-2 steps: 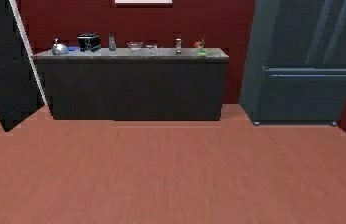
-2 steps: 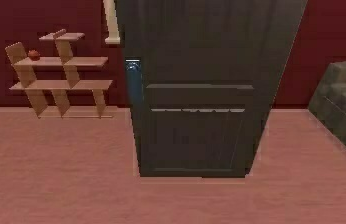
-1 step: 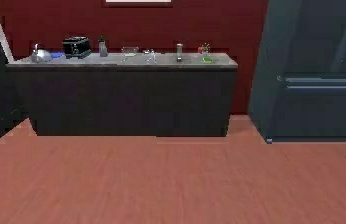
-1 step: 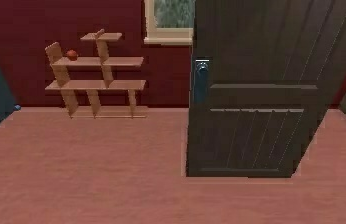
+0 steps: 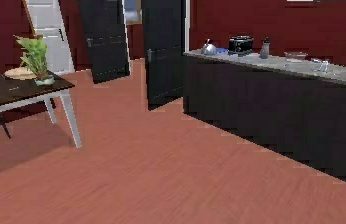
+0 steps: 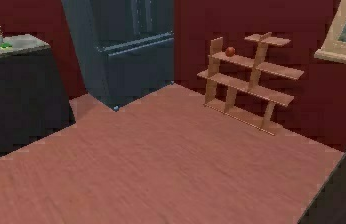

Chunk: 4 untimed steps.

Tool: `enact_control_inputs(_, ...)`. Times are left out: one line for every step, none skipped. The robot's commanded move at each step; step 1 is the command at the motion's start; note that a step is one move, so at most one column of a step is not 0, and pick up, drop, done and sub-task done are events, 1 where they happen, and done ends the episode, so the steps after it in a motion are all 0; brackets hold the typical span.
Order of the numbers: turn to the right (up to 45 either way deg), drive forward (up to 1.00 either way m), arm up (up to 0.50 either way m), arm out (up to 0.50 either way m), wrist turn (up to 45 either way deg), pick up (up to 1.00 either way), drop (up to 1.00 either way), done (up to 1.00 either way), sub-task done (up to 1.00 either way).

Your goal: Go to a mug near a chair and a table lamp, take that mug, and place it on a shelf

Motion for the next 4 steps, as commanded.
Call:
enact_control_inputs(0.0,0.35,0.0,0.0,0.0,0.0,0.0,0.0,0.0)
enact_control_inputs(-15.0,0.0,0.0,0.0,0.0,0.0,0.0,0.0,0.0)
enact_control_inputs(0.0,1.0,0.0,0.0,0.0,0.0,0.0,0.0,0.0)
enact_control_inputs(0.0,0.85,0.0,0.0,0.0,0.0,0.0,0.0,0.0)
